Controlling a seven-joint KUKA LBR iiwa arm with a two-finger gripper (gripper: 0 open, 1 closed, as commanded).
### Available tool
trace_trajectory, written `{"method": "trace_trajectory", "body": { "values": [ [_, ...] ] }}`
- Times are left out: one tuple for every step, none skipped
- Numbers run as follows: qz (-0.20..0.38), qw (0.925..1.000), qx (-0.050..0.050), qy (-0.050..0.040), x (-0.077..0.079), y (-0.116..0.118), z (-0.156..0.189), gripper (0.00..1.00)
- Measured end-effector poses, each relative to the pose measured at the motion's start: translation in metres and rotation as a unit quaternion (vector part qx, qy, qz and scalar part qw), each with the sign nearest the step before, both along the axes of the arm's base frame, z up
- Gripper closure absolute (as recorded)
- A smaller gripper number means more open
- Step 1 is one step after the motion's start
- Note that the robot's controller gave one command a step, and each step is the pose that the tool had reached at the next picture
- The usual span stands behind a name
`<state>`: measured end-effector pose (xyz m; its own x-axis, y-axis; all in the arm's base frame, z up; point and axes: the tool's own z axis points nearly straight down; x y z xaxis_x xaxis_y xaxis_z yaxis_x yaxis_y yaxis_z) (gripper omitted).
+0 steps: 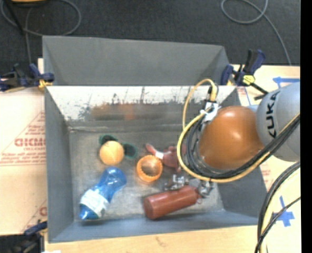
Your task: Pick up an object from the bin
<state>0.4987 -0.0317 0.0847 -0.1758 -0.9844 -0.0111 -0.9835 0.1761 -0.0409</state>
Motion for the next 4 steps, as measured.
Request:
{"method": "trace_trajectory", "body": {
  "values": [
    [-0.013,0.9998,0.001,0.0124,-0.001,0.007,0.048,1.0],
    [0.006,0.9998,0.0,0.0189,0.002,0.003,0.106,1.0],
    [0.052,0.9984,-0.002,0.0215,-0.011,-0.001,0.164,1.0],
    [-0.046,0.9987,0.0,0.0187,0.003,-0.018,0.18,1.0]
  ]
}}
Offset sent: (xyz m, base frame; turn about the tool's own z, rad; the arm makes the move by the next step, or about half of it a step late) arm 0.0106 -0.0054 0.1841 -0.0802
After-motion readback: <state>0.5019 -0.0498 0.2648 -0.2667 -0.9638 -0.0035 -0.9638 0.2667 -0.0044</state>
